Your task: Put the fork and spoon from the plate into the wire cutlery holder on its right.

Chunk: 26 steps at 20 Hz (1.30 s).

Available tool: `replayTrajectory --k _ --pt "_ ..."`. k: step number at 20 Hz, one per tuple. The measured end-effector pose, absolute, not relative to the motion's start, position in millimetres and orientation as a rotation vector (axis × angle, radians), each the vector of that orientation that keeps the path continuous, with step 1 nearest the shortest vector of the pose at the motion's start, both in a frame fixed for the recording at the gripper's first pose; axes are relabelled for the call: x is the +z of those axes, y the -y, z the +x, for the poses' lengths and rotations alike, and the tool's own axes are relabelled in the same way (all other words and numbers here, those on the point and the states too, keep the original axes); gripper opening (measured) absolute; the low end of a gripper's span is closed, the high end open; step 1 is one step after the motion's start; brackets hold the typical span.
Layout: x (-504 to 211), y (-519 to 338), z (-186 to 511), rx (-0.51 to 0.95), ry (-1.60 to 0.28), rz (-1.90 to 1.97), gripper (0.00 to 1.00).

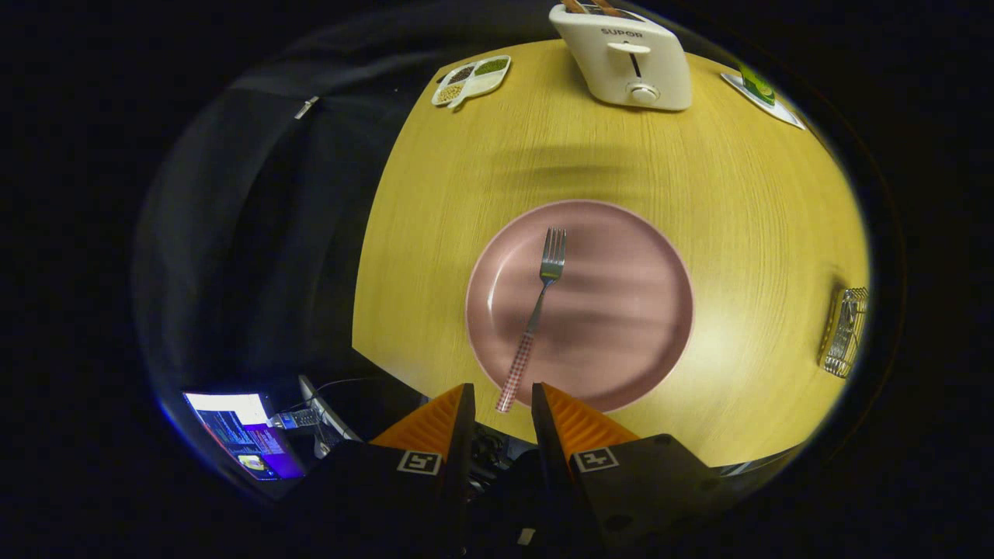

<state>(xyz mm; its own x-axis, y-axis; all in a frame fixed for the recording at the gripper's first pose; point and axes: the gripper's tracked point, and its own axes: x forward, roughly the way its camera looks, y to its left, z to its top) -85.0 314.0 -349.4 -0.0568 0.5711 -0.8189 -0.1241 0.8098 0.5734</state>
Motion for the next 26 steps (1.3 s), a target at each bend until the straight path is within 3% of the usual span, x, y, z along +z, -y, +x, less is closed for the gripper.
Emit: replayTrajectory --k 12,13,14,16,26 --pt "-424 -341 -93 0.429 -1.591 0.295 0.47" --pt "-427 -339 -95 0.421 -1.594 0.286 0.41" --pt "-430 -336 -95 0.415 -1.592 0.281 0.26" --pt "-426 -332 -93 0.428 -1.589 0.284 0.13" --pt "-340 -242 -74 0.517 -1.431 0.468 0.13"
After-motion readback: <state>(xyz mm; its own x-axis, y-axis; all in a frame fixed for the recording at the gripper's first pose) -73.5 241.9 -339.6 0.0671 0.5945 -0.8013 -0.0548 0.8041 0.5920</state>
